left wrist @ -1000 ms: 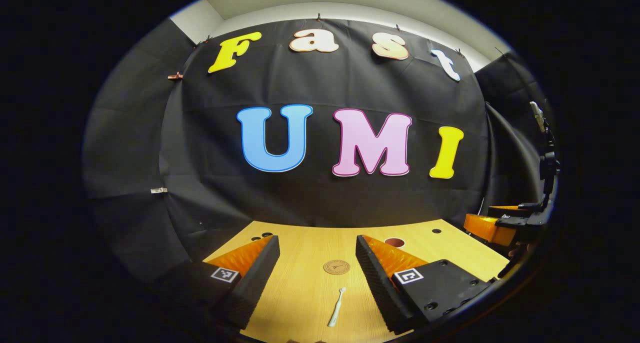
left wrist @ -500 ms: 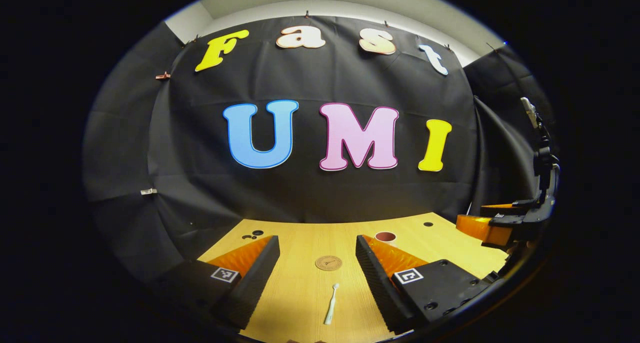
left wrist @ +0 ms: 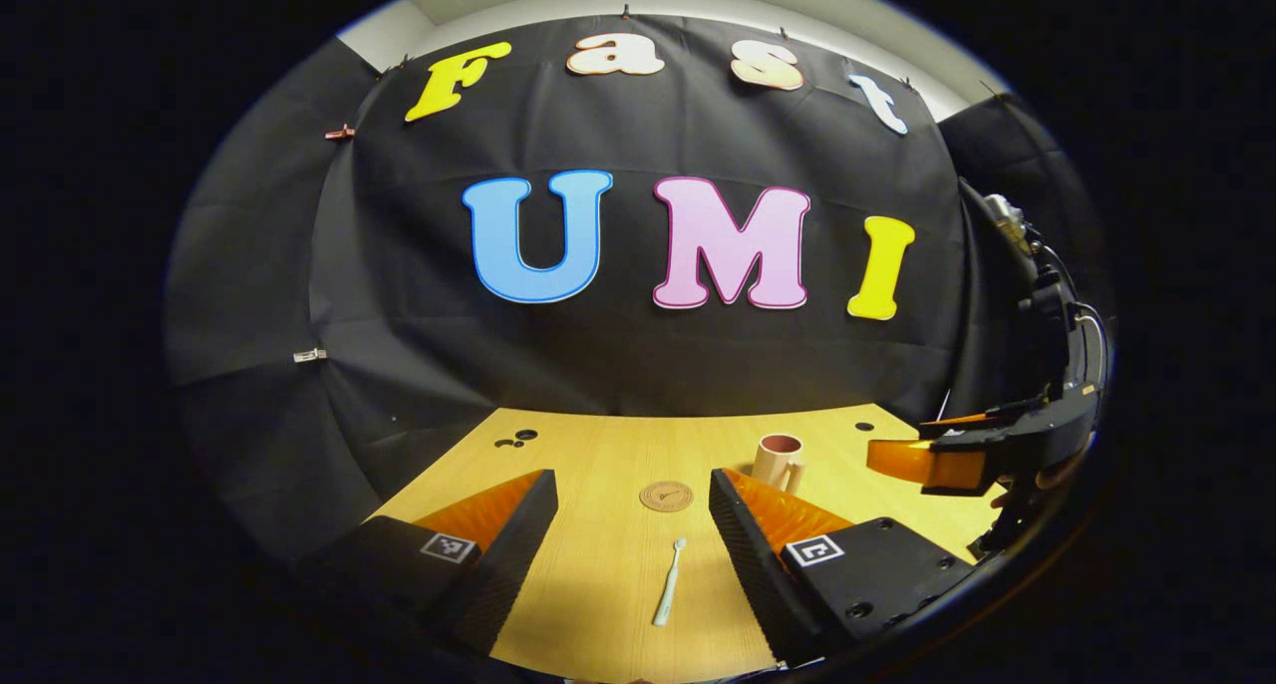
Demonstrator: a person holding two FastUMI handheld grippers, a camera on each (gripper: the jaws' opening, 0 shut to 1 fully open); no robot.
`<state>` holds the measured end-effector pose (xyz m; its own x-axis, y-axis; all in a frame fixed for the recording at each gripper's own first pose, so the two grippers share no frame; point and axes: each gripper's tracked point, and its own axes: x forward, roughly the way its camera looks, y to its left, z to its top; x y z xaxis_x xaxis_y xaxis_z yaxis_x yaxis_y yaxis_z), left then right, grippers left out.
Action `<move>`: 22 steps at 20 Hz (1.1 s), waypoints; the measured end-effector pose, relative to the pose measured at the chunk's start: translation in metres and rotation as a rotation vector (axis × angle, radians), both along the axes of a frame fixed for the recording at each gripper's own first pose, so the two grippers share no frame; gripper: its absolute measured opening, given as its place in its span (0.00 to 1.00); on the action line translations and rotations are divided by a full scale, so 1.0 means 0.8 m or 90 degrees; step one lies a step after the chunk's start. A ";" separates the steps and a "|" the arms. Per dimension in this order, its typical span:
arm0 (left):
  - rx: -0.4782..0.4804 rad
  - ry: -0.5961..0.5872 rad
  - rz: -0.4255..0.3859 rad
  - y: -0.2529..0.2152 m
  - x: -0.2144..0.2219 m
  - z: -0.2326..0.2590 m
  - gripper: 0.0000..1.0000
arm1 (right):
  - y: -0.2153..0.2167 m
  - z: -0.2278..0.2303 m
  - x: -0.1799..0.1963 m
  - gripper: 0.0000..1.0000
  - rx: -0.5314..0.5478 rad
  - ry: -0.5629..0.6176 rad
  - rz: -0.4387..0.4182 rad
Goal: Put the toothbrush and toothpaste on the desktop into the cup, then pick up the cup and place it on the coaster on the desktop.
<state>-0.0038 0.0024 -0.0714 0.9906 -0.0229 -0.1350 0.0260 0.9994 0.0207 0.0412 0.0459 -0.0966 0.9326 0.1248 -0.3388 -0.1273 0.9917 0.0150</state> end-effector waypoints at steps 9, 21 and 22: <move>-0.032 0.081 0.055 0.038 -0.013 -0.058 0.97 | 0.015 -0.106 0.027 0.98 -0.035 0.159 0.019; -0.016 0.164 0.121 0.063 -0.004 -0.114 0.97 | 0.007 -0.246 0.053 0.98 -0.079 0.338 0.014; -0.016 0.168 0.121 0.060 -0.003 -0.119 0.97 | 0.001 -0.255 0.054 0.98 -0.088 0.347 0.007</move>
